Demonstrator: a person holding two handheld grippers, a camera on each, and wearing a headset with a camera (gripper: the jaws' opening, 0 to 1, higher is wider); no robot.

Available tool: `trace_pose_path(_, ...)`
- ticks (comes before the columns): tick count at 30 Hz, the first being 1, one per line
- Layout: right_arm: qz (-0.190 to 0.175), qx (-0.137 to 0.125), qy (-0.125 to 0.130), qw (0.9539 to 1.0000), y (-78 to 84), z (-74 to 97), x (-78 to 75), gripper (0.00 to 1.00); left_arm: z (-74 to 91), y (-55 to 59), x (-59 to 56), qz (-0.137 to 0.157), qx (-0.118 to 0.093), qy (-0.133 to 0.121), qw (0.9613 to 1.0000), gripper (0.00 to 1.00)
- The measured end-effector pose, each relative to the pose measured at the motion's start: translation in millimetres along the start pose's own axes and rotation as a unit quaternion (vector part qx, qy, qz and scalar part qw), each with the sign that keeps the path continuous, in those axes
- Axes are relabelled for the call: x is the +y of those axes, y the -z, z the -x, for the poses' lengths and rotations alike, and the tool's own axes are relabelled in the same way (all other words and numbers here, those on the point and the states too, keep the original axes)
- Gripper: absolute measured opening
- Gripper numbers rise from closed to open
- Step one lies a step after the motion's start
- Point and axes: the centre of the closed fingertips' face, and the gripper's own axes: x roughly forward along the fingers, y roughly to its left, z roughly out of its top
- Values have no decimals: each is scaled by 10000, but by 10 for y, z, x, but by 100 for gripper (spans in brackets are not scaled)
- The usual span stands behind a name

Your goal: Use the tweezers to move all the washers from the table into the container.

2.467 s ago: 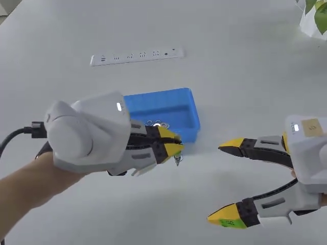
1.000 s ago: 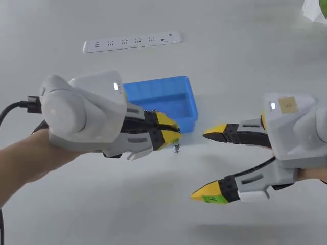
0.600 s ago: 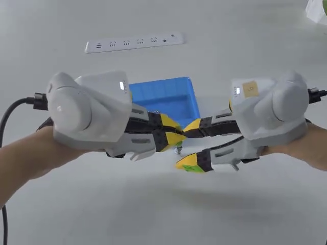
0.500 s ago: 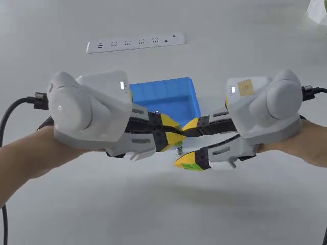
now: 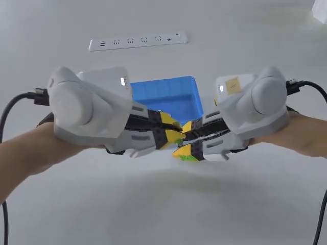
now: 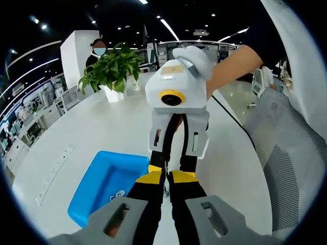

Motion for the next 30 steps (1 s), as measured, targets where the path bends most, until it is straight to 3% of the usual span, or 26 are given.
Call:
trace_pose_path(5,128,145,50,9998,49,0,-20,14,-7,-2,-11,-51,9,11,10000,8)
trace_pose_path(15,229,153,152,9995,44,0,-29,11,-9,9,9,-64,44,-37,10000,8)
trace_pose_path(18,199,116,191,9996,46,9,-31,10,-19,-2,21,284,2,-75,9996,8)
trace_pose_path(22,147,71,223,9996,48,14,-27,10,-29,8,10,111,79,-69,9999,9)
trace_pose_path(27,117,62,214,9997,52,17,-12,10,-25,5,-10,430,37,42,9991,12)
trace_pose_path(30,92,54,245,9996,46,33,-28,10,-23,38,-20,372,100,49,9992,15)
